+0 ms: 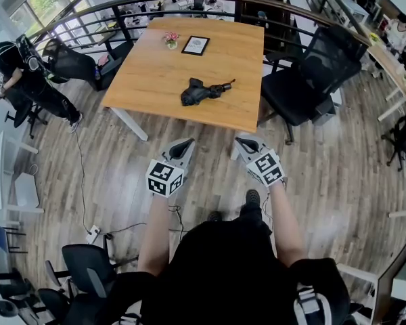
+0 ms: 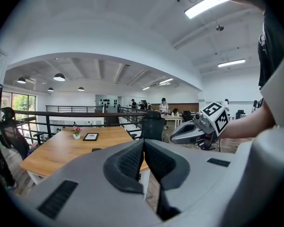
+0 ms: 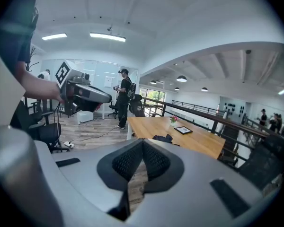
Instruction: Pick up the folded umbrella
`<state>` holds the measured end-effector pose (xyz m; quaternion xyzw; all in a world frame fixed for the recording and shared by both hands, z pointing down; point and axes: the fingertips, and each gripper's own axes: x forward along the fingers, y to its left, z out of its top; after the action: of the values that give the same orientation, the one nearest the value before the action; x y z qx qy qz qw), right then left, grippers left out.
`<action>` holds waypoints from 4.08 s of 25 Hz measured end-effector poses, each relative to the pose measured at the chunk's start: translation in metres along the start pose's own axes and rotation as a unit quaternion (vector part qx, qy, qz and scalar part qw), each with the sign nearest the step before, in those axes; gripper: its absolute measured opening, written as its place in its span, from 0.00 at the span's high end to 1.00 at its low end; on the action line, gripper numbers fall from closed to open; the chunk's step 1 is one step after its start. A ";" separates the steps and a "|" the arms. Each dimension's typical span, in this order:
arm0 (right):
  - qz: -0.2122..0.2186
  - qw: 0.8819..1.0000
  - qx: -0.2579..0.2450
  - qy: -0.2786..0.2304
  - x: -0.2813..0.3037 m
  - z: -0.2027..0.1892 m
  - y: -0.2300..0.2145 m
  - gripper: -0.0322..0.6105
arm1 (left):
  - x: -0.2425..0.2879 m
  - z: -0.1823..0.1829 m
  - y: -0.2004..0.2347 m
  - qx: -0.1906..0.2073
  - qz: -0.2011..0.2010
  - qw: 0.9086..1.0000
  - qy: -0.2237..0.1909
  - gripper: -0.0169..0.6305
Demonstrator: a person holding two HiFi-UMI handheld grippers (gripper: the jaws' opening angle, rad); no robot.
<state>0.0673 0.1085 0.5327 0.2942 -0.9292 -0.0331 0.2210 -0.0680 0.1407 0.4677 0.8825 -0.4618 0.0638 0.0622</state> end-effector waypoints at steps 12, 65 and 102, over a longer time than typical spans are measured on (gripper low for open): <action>0.007 1.000 -0.003 -0.003 -0.001 -0.003 0.006 0.91 | 0.001 0.002 -0.013 0.019 -0.018 1.000 0.002 0.94; -0.008 0.999 0.028 -0.032 0.037 0.002 -0.043 0.36 | 0.045 -0.013 0.021 0.020 -0.026 0.999 0.027 0.55; 0.134 0.988 0.067 0.026 0.197 -0.062 -0.226 0.36 | 0.238 -0.042 0.153 -0.060 0.077 0.988 0.121 0.55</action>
<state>0.0698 -0.1841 0.6222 0.1815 -0.9544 0.0665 0.2275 -0.0621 -0.1309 0.5569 0.8249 -0.5203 0.1469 0.1652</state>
